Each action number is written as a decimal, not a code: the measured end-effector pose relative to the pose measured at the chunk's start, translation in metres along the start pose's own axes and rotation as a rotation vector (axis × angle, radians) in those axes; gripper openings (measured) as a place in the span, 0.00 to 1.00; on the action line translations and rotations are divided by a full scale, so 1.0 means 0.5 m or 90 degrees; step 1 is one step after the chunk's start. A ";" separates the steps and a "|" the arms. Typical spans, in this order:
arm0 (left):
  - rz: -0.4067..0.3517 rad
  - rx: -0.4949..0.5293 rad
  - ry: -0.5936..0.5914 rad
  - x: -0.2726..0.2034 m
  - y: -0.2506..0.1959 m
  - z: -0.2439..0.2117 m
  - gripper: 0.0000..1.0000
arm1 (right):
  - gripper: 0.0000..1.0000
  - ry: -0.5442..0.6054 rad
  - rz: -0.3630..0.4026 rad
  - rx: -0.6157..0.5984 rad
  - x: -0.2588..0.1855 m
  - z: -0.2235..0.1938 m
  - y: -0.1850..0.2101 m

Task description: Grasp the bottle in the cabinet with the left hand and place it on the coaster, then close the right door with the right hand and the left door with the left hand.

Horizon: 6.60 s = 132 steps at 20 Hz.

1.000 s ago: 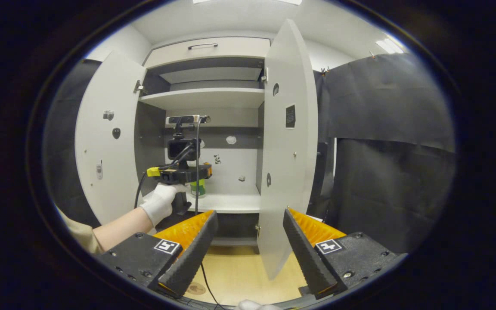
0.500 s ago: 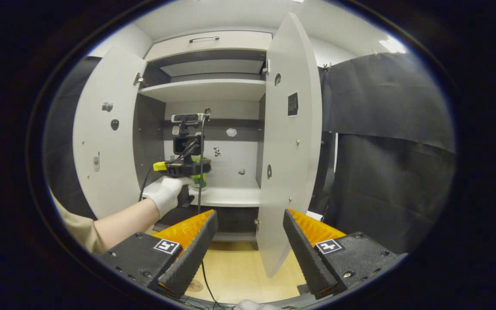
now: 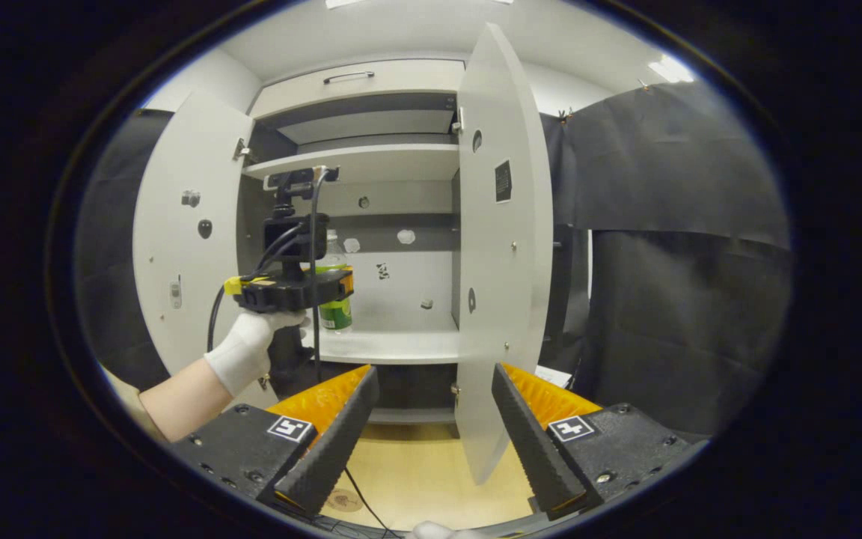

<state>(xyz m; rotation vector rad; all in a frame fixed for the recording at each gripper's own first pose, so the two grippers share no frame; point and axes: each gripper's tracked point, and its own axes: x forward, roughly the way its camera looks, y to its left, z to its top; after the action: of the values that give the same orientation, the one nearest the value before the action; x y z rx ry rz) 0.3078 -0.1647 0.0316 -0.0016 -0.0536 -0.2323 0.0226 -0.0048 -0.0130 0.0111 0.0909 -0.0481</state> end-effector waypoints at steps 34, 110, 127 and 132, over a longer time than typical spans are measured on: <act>-0.174 -0.034 0.020 -0.518 -0.105 -0.564 0.78 | 1.00 0.086 -0.020 -0.023 -0.014 -0.090 -0.047; 0.203 -0.005 0.038 -0.677 -0.009 -0.047 0.96 | 1.00 -0.020 0.178 0.020 0.207 0.124 -0.383; 0.167 -0.025 0.068 -0.686 0.096 -0.094 0.95 | 0.95 -0.035 0.157 -0.024 0.173 0.133 -0.209; 0.141 -0.018 0.071 -0.694 0.156 -0.097 0.99 | 0.95 -0.049 0.124 -0.029 0.170 0.127 -0.126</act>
<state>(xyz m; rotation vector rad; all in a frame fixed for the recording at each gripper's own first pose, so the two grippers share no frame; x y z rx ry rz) -0.0090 -0.0090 -0.0348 -0.0219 0.0615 -0.0119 0.1100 -0.0728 0.0421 -0.0268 0.0136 0.1484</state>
